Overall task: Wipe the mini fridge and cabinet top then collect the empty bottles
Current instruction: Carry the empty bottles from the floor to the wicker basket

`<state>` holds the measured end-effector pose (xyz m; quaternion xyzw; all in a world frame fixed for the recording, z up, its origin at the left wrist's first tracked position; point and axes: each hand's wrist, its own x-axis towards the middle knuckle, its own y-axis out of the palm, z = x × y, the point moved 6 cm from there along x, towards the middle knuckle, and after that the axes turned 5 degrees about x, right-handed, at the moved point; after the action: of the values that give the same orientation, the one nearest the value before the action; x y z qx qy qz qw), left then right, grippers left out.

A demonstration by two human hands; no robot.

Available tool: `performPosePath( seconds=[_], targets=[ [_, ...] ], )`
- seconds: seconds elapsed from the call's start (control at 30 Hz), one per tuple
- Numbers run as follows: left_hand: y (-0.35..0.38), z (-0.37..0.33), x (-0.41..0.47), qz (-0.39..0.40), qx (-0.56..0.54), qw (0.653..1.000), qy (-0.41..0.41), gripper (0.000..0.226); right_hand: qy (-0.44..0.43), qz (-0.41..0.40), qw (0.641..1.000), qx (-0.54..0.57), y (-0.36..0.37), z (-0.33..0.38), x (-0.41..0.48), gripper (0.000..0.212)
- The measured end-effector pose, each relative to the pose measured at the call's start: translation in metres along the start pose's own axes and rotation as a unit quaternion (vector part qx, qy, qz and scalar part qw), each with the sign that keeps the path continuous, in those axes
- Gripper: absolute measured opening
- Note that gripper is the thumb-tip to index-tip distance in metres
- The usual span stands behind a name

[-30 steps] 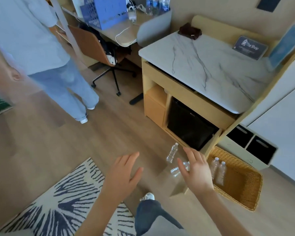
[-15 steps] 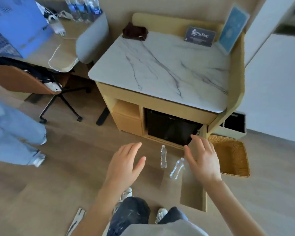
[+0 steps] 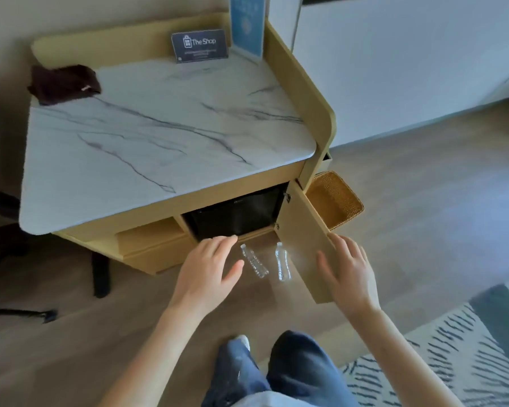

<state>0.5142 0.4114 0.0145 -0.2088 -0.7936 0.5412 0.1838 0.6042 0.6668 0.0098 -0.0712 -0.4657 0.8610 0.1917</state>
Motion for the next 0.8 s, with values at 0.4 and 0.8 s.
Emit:
performPosePath(
  seconds=[0.4, 0.8],
  targets=[
    [0.158, 0.019, 0.056, 0.061, -0.046, 0.996, 0.039, 0.051, 0.032, 0.004, 0.999, -0.008, 0.122, -0.081, 0.031, 0.038],
    [0.563, 0.135, 0.072, 0.137, -0.031, 0.990, -0.013, 0.072, -0.016, 0.019, 1.000, 0.010, 0.472, -0.338, 0.032, 0.046]
  ],
)
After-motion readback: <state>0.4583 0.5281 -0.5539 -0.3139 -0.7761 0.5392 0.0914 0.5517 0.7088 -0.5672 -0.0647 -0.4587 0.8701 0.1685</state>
